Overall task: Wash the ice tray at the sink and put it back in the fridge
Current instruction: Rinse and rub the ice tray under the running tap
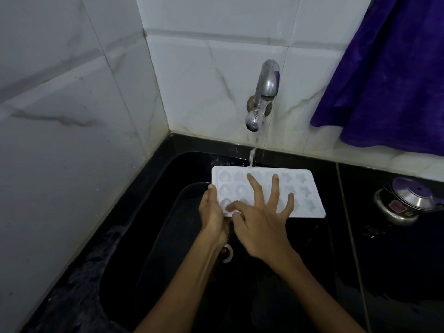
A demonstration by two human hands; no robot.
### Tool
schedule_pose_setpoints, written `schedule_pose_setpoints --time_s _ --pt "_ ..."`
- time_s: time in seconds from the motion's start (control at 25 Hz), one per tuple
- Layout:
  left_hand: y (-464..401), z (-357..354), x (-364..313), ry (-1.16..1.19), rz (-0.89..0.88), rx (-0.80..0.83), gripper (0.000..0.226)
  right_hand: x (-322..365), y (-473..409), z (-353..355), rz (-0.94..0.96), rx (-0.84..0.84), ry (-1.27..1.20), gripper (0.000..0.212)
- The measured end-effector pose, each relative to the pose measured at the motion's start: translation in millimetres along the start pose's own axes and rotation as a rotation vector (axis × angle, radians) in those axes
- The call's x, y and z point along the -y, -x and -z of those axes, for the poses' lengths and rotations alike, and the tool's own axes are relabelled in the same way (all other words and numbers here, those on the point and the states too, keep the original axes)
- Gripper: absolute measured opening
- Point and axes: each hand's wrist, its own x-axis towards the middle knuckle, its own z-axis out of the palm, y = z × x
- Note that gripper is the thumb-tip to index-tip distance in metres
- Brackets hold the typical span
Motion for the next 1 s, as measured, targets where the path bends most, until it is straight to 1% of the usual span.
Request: schedule_pose_setpoints --time_s 0.08,0.2,0.28,0.32,0.4,0.44,0.48,0.52,0.6,0.64,0.68,0.72,0.76,0.8,0.88,0.92,1.0 --pt "4 0 2 -0.017 0.002 0.021 0.034 2 1 -3 -0.014 0.055 0.002 0.034" --pt "4 2 1 -0.025 -0.011 0.019 0.032 6 3 -11 0.030 0.036 -0.006 0.040" --pt "2 4 1 -0.014 0.006 -0.003 0.033 4 4 -15 0.055 0.066 -0.041 0.040" --pt "1 3 2 -0.010 0.024 -0.005 0.034 2 4 -15 0.066 0.103 -0.070 0.036" --pt "1 3 3 0.003 0.041 -0.015 0.036 -6 -5 -8 0.114 0.237 -0.156 0.029" --pt "-1 3 2 0.012 0.035 -0.023 0.037 -14 -15 3 0.108 0.307 -0.257 0.030" --pt "-3 5 0 0.020 0.027 -0.030 0.037 -24 -28 18 0.061 0.336 -0.410 0.034" --pt "-7 8 -2 0.018 0.019 -0.034 0.038 -36 -46 33 -0.016 0.295 -0.584 0.035" --pt "-12 15 -7 -0.011 0.015 -0.032 0.039 -55 -84 58 -0.210 0.120 -0.816 0.027" --pt "-15 17 -9 -0.025 0.017 -0.026 0.040 -61 -109 66 -0.328 0.092 -0.918 0.032" --pt "-17 19 -10 -0.030 0.018 -0.019 0.041 -62 -134 70 -0.426 0.131 -1.056 0.041" --pt "-19 20 -11 -0.031 0.020 -0.013 0.041 -59 -158 70 -0.483 0.200 -1.190 0.048" --pt "-20 21 -12 -0.035 0.021 -0.009 0.042 -50 -179 69 -0.497 0.273 -1.303 0.048" --pt "-22 22 -13 -0.043 0.025 -0.005 0.042 -39 -196 67 -0.501 0.313 -1.382 0.039" --pt "-28 28 -12 -0.071 0.034 0.005 0.042 -27 -221 58 -0.580 0.270 -1.370 0.017" --pt "-31 31 -12 -0.081 0.038 0.008 0.042 -26 -228 51 -0.611 0.247 -1.355 0.015" --pt "-35 37 -12 -0.088 0.051 0.021 0.041 -33 -234 39 -0.602 0.295 -1.441 0.022"
